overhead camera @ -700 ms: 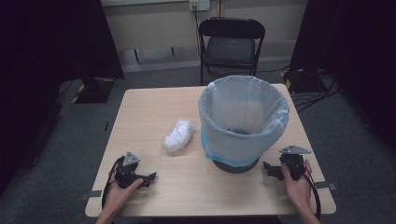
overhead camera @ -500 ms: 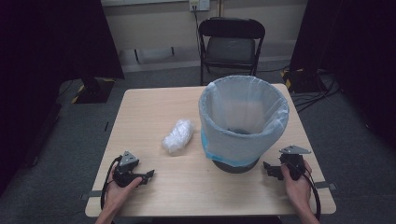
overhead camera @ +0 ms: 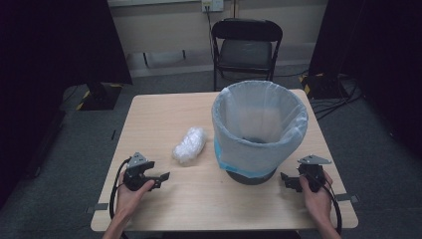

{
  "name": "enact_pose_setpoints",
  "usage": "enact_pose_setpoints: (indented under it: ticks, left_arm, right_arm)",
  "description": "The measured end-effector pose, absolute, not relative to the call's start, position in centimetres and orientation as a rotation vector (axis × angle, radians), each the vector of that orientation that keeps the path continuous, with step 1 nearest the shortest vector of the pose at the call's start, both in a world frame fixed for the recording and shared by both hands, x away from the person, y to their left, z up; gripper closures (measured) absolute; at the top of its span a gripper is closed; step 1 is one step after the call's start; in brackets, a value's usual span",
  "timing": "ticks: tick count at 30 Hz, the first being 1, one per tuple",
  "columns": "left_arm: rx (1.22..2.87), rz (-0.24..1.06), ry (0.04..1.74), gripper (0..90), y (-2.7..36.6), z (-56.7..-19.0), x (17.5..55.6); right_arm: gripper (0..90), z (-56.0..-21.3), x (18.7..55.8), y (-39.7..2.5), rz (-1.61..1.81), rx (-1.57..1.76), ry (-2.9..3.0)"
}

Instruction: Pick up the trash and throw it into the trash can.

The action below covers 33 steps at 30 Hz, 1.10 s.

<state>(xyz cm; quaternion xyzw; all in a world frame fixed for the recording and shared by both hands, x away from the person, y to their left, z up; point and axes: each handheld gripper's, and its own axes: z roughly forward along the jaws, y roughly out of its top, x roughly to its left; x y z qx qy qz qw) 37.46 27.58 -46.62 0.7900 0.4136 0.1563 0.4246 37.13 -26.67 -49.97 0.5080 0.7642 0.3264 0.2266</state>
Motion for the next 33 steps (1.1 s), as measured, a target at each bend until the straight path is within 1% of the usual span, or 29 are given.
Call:
enact_pose_setpoints:
  ticks: [5, 7, 15, 21, 25, 29, 32, 33]
  left_arm:
    - [1.961, 0.391, 1.001, 19.5, 26.1, -45.2, 39.1]
    - [1.959, 0.383, 0.972, 19.6, 24.8, -44.5, 40.0]
    - [1.947, 0.396, 0.941, 19.5, 22.7, -43.9, 42.2]
    - [1.972, 0.359, 0.952, 16.4, 21.7, -44.8, 44.7]
    - [1.993, 0.328, 0.947, 16.4, 21.4, -45.7, 45.3]
    - [2.047, 0.323, 0.994, 15.4, 20.8, -47.0, 45.9]
    - [2.028, 0.311, 1.011, 16.2, 20.9, -47.2, 46.1]
    - [2.049, 0.321, 1.017, 18.6, 21.0, -47.2, 46.1]
  right_arm:
    - [8.6, -50.0, 37.1, -26.7, 0.9, 1.4, 2.106]
    - [8.6, -50.0, 37.1, -26.7, 0.9, 1.4, 2.106]
    - [8.6, -50.0, 37.1, -26.7, 0.9, 1.4, 2.106]
    - [8.6, -50.0, 37.1, -26.7, 0.9, 1.4, 2.106]
    - [8.6, -50.0, 37.1, -26.7, 0.9, 1.4, 2.106]
    - [8.6, -50.0, 37.1, -26.7, 0.9, 1.4, 2.106]
    - [8.6, -50.0, 37.1, -26.7, 0.9, 1.4, 2.106]
    - [8.6, -50.0, 37.1, -26.7, 0.9, 1.4, 2.106]
